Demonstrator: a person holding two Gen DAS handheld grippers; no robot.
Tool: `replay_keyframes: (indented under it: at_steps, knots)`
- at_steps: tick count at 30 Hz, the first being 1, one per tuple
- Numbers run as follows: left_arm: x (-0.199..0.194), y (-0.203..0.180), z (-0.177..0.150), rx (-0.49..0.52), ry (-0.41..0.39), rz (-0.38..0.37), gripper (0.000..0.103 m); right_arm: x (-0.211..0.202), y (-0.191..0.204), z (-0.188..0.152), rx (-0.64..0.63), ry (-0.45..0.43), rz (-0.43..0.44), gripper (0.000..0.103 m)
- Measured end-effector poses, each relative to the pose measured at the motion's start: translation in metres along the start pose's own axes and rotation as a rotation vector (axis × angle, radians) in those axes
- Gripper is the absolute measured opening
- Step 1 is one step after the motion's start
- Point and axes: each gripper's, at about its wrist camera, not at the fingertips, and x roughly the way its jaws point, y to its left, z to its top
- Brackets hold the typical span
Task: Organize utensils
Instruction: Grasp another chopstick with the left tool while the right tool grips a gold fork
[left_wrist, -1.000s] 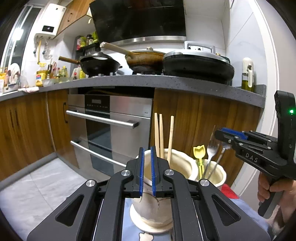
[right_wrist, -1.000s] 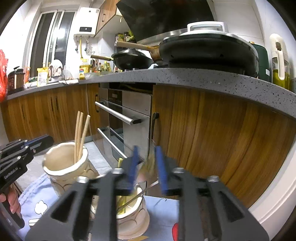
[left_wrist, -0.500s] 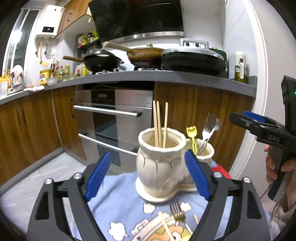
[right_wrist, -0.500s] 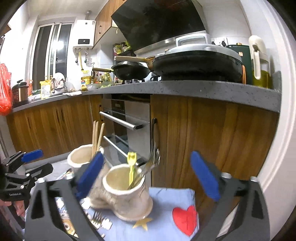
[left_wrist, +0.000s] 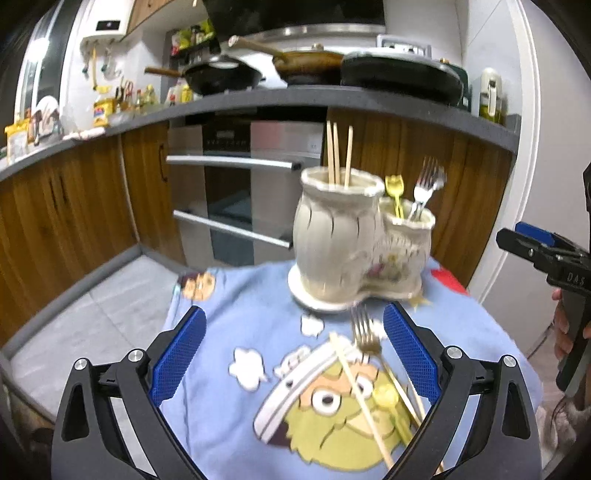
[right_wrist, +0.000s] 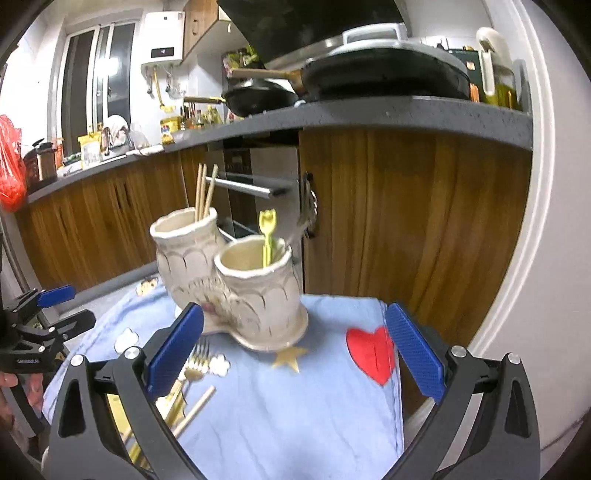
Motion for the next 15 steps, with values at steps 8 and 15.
replay_keyframes:
  at_steps: [8, 15]
  knots:
    - [0.006, -0.009, -0.035, 0.044, 0.14, 0.006, 0.096, 0.004, -0.003, -0.024, 0.013, 0.078, 0.002, 0.098]
    - [0.015, -0.024, -0.051, 0.05, 0.25, 0.001, 0.094, 0.005, -0.001, -0.038, -0.003, 0.119, 0.017, 0.098]
